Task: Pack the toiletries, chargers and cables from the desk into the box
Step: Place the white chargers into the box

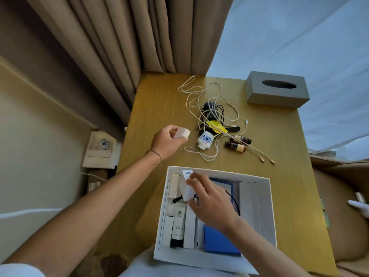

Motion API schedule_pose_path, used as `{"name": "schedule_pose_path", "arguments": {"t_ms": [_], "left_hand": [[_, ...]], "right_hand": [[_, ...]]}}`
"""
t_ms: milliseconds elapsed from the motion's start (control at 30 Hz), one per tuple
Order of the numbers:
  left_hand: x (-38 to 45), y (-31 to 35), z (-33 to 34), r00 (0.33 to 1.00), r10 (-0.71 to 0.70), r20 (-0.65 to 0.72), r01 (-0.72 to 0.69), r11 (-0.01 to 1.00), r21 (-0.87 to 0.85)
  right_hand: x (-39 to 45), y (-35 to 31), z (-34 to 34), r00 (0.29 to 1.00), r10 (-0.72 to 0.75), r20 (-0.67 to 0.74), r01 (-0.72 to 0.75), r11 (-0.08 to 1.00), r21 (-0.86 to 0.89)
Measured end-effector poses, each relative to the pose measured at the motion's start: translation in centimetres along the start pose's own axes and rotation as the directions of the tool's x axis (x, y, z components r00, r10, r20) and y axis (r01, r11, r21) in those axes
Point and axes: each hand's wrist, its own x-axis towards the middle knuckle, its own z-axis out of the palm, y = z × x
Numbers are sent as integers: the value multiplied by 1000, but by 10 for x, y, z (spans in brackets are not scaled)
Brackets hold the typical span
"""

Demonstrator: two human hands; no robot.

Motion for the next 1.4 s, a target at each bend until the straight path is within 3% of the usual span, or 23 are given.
{"name": "schedule_pose_path", "arguments": {"t_ms": [167, 500, 700, 833, 1000, 1167, 1400], "left_hand": [[-39, -8, -19, 998, -51, -49, 47, 995, -85], [-103, -10, -44, 982, -52, -183, 33, 994, -103], [-137, 3, -49, 974, 61, -218, -63, 998, 0], [-157, 13, -43, 977, 155, -149, -129, 976, 174], [-173, 18, -17, 980, 167, 106, -196, 905, 377], [-182, 11, 28, 950, -17, 312, -166, 818, 551], [-188, -17, 83, 900, -164, 403, -198, 670, 716]], "right_hand": [[-2, 12, 27, 993, -107, 52, 112, 989, -97], [4, 14, 46, 961, 143, 237, -119, 987, -110], [4, 11, 49, 958, 122, 259, -103, 991, -85], [9, 9, 45, 960, 131, 246, -121, 991, -54], [3, 26, 16, 968, 231, 93, -240, 966, 100], [-17, 42, -7, 943, 322, 89, -330, 937, 110], [-39, 47, -12, 915, 370, 158, -392, 909, 142]]}}
